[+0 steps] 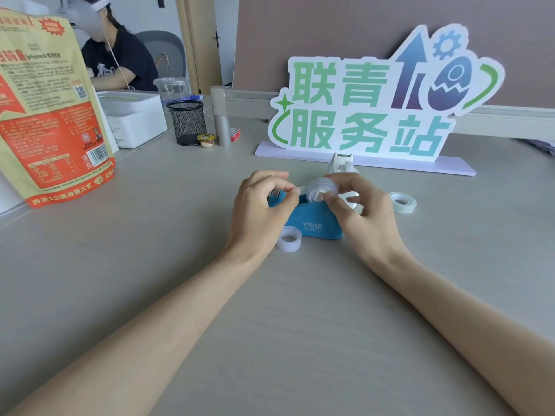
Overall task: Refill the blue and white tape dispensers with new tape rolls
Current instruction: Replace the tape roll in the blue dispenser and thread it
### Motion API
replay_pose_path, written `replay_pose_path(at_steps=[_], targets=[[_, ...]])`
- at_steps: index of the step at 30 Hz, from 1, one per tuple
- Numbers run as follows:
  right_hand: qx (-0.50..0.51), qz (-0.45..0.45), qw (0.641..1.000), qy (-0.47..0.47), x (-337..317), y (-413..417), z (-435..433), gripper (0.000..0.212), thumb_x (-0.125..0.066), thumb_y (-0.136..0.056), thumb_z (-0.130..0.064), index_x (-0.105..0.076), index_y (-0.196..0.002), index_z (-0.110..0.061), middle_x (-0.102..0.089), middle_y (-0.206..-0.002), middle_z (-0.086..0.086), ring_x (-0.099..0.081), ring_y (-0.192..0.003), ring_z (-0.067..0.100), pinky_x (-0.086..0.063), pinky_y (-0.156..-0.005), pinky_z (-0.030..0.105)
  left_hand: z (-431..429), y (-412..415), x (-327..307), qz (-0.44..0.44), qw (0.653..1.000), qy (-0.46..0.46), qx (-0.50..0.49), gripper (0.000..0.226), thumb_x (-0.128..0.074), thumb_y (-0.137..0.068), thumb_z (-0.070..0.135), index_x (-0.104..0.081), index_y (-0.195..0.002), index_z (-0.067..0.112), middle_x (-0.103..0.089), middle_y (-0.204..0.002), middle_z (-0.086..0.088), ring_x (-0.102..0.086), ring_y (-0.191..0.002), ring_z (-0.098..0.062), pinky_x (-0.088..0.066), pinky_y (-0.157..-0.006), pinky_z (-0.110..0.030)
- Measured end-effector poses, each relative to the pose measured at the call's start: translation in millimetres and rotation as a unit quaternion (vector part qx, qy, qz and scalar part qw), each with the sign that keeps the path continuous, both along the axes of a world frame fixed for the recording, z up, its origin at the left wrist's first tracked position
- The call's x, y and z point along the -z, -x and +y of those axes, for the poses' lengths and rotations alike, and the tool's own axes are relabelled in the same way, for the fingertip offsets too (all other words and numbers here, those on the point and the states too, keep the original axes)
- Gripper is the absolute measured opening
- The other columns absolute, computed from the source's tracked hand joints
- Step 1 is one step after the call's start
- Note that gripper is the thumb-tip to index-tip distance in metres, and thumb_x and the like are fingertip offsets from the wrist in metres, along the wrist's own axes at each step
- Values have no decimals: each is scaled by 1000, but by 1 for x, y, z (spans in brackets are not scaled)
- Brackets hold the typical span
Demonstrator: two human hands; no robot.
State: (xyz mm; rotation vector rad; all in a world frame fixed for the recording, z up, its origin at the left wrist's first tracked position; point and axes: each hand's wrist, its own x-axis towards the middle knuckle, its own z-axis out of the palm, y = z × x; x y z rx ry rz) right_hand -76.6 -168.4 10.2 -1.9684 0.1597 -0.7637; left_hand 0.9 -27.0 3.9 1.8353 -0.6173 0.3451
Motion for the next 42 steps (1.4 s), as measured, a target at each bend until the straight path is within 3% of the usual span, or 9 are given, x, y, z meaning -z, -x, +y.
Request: replay_pose_path(at_steps=[6, 11, 15, 18, 22, 28, 34, 39, 42], targets=[[2, 12, 1000, 20, 3, -3, -2, 18, -58, -89, -18, -69, -98, -29, -69, -108, -11, -56, -112, 13, -40, -84, 17, 1, 2, -1, 22, 1000, 10, 16, 13, -66, -84, 20, -66, -73, 28, -60, -109, 19, -54, -108, -4, -38, -81, -14], [13, 12, 1000, 19, 3, -3, -2, 26, -60, -87, -20, -67, -111, -27, -66, -112, -8, -57, -110, 11, -42, -90, 20, 1, 1, 0, 18, 1000, 5, 12, 9, -67, -83, 20, -68, -75, 24, -59, -108, 18, -54, -108, -6, -39, -83, -17], [21, -19, 999, 21, 1, 1, 1, 24, -54, -81, -23, -67, -102, -24, -66, -108, -10, -58, -101, 6, -43, -88, 20, 1, 1, 0, 18, 1000, 7, 7, 9, -67, -82, 19, -68, -75, 23, -60, -107, 16, -53, -109, -7, -41, -86, -20], [26, -38, 999, 29, 2, 1, 2, 20, -52, -81, -16, -69, -92, -18, -66, -99, -9, -60, -93, 9, -46, -85, 22, 1, 1, 0, 21, 1000, 0, 5, 9, -67, -83, 19, -68, -75, 23, -60, -108, 16, -53, -108, -6, -38, -82, -14], [23, -44, 998, 46, 4, 0, 0, 25, -52, -84, -3, -73, -90, -14, -65, -95, -12, -60, -87, 6, -45, -80, 13, 1, 2, -1, 20, 1000, -6, 0, 8, -66, -83, 20, -68, -75, 22, -60, -109, 17, -52, -108, -6, -34, -77, -8], [31, -45, 996, 64, 4, 3, 0, 29, -53, -85, 0, -77, -93, -16, -61, -88, -14, -61, -86, 8, -43, -77, 11, 1, 5, -1, -4, 1000, -15, 11, 7, -66, -83, 21, -68, -77, 20, -60, -112, 17, -52, -108, -6, -39, -83, -19], [47, -63, 992, 94, 6, 2, 2, 31, -51, -80, -7, -78, -91, -19, -64, -86, -9, -62, -82, 5, -46, -72, 17, 0, 5, 0, -10, 1000, -20, 10, 6, -66, -84, 24, -69, -79, 21, -55, -112, 20, -51, -109, -6, -34, -82, -8], [36, -56, 995, 71, 6, 1, 2, 28, -53, -83, -2, -76, -92, -16, -64, -90, -4, -62, -84, 6, -46, -75, 13, 2, 1, 0, 0, 1000, -11, 7, 7, -67, -83, 21, -68, -77, 21, -55, -113, 17, -52, -110, -5, -39, -84, -16], [39, -52, 995, 75, 4, 1, 3, 26, -53, -87, -3, -73, -97, -17, -65, -99, -6, -59, -91, 4, -41, -78, 8, 7, -3, -4, 19, 1000, 24, 4, 13, -65, -85, 17, -65, -74, 24, -59, -112, 12, -53, -110, -4, -37, -75, -2]])
